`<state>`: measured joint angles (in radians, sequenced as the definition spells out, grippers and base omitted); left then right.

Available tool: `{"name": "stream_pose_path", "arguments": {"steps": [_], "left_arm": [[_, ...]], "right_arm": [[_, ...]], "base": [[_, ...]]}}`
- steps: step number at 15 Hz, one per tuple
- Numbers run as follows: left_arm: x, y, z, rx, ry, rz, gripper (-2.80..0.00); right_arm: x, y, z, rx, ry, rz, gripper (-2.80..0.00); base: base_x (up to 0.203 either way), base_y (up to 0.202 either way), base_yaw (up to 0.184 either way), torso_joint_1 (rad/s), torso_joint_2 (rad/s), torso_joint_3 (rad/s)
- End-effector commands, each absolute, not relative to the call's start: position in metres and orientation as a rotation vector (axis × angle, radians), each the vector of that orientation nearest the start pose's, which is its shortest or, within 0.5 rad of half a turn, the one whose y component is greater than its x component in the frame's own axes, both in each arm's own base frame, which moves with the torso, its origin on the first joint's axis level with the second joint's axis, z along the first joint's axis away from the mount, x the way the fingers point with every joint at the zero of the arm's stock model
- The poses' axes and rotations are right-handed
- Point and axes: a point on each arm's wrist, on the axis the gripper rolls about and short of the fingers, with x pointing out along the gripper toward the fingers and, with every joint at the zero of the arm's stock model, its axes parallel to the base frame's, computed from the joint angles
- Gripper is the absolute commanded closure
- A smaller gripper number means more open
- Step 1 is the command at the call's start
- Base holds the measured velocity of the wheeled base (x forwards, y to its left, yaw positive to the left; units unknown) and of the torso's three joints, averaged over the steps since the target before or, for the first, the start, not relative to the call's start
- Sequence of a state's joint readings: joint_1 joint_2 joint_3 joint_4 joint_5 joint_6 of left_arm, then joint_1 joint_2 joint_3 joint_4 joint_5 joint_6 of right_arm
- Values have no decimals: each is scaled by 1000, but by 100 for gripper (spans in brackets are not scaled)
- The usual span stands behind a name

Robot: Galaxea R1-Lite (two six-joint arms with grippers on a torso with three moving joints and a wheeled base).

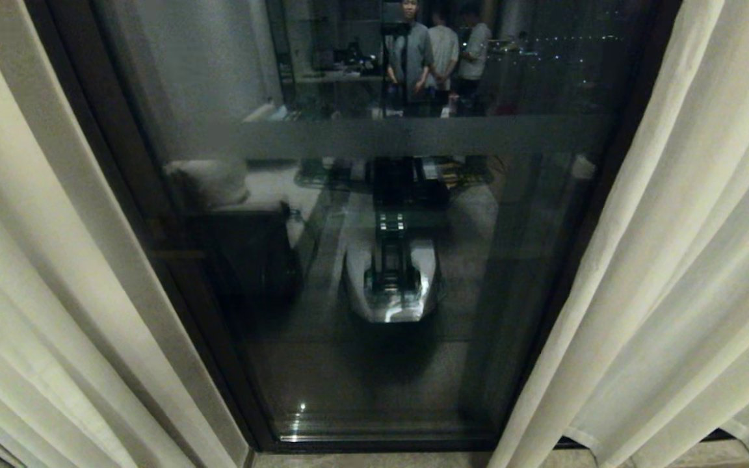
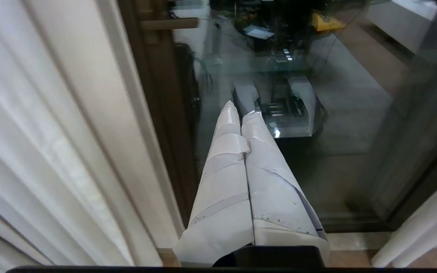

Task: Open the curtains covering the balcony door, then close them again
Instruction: Pull the inner curtains open on both sides

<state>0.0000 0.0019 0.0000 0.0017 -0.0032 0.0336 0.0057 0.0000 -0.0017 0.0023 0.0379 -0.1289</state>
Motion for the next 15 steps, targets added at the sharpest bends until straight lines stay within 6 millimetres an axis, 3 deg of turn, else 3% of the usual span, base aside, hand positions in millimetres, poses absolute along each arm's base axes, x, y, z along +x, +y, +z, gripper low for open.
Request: {"name": "stream_pose_path", "arguments": {"steps": [1, 7, 15], "left_arm": [[-23, 0, 75, 34, 1, -3, 0], [-23, 0, 75, 34, 1, -3, 0], [-23, 0, 75, 35, 1, -3, 0]], "right_arm": [[-23, 1, 76, -130, 0, 45, 0], [-23, 1, 76, -130, -1, 45, 0], [-23, 1, 76, -130, 0, 45, 0]], "base": [[0, -192, 5, 2, -1, -2], [0, -182, 1, 1, 3, 4], [0, -10, 0, 0, 0, 0]]}}
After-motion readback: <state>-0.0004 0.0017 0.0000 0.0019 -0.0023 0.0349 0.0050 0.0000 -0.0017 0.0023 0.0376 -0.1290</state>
